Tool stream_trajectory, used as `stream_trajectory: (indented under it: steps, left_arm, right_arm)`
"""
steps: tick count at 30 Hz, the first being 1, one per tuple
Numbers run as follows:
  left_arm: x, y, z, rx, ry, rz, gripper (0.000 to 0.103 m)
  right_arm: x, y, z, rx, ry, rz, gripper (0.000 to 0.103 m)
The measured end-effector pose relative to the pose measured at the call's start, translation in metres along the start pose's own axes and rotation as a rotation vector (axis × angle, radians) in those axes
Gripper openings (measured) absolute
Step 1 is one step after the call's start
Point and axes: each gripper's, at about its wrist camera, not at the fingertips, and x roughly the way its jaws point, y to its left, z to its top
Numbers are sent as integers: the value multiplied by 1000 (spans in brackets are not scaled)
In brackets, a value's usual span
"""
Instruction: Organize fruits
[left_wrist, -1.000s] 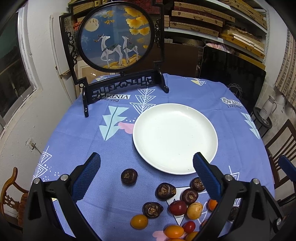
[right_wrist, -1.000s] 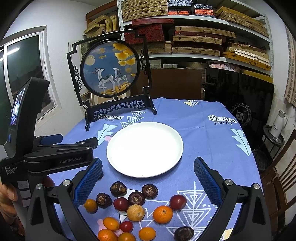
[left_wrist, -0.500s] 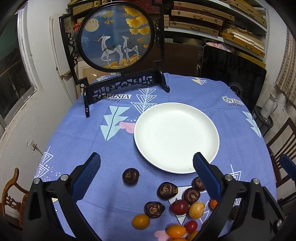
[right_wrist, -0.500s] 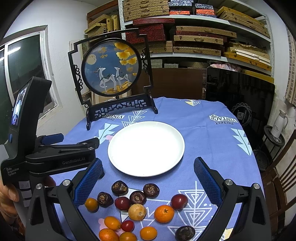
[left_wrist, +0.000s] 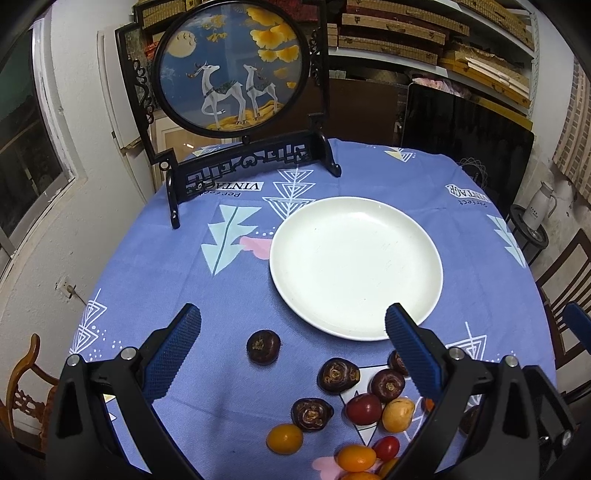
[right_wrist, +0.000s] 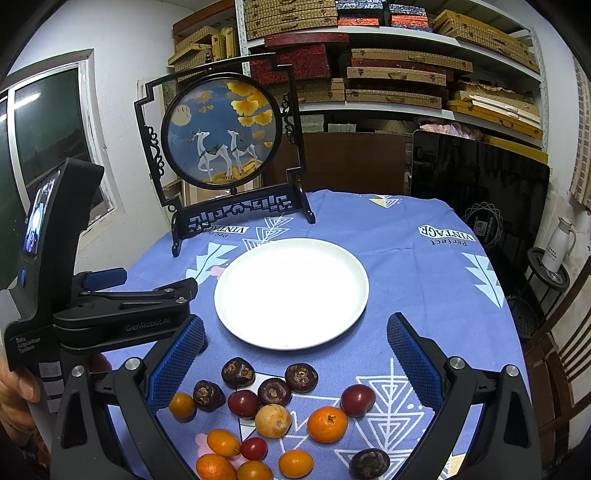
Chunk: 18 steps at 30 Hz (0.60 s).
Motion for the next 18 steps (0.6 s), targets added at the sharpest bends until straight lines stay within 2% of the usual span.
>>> stream_trajectory:
  steps: [5,11,14,18]
  left_arm:
    - [3,7,-5,2,17,4,98]
    - [12,11,-28,42,57,-11,98]
    - [8,11,-46,93,59,-61,98]
    - [2,7,-73,204,72,-135,98]
  right_arm:
    - [-1,-6,-3,-1,7,-11,99]
    - [1,-28,-17,38,58,-30,99]
    - [0,-36,-27,14,87,-46,99]
    - [-4,-48,-50,-106,172,-74,99]
